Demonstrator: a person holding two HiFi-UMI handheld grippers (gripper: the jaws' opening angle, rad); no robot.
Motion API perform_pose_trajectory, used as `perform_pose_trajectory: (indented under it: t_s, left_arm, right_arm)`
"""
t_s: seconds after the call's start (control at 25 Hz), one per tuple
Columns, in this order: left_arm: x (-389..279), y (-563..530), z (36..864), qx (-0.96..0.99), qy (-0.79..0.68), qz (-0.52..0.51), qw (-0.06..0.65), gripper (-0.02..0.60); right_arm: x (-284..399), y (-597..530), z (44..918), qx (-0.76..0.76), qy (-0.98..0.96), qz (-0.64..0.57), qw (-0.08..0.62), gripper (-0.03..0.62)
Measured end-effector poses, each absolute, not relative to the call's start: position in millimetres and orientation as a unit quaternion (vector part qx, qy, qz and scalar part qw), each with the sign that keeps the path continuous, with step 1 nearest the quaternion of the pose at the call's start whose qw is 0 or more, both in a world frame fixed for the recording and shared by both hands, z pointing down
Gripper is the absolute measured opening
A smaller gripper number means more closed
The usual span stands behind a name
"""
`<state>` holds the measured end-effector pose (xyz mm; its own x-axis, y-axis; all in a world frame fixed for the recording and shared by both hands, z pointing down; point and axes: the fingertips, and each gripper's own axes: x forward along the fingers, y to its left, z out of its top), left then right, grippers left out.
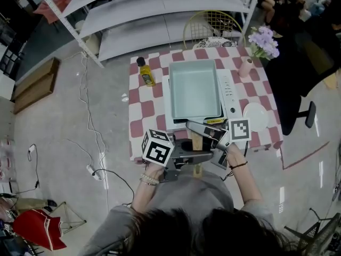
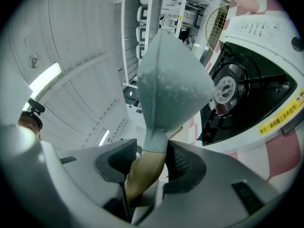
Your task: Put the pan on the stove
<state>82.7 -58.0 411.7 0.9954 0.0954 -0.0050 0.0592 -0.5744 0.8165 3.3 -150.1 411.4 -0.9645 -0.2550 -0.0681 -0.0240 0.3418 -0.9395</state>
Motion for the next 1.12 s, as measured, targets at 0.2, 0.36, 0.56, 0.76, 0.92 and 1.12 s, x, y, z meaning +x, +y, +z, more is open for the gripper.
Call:
perform_pose_trajectory:
  t_s: [0.2,0.36,0.56,0.76,0.92,1.12]
  left_arm:
    - [93.8,-68.0,414.4,0.885,0.022,0.011,0.465,0.153]
    - [103.7,-73.6,418.6,0.881,0.008,0.003,0.473,0.153]
    - [113.9,-81.1,422.4,0.877,-0.005,-0.005,0.480,0.153]
    - [115.7,-87.1,427.5,0.872,-0.015,-0.007,0.490,0.153]
    - [113.5,-91.5,430.8,0.866,-0.018,-0.006,0.499,0.153]
    - [108.2,-96.0,435.9,0.859,-0.012,-0.003,0.512,0.153]
  right_arm:
    - [9.9,-156.2,415.4,-0.066,0.810,-0.576,0.089,0.190]
    - [17.3,-159.0,421.2,-0.055,0.806,-0.584,0.078,0.190]
    - [25.3,-163.7,426.4,-0.045,0.802,-0.592,0.070,0.190]
    - [26.2,-168.0,434.2,-0.039,0.793,-0.604,0.065,0.190]
    - [23.9,-171.9,438.7,-0.038,0.786,-0.613,0.066,0.190]
    - [19.8,-177.3,446.1,-0.044,0.778,-0.623,0.070,0.190]
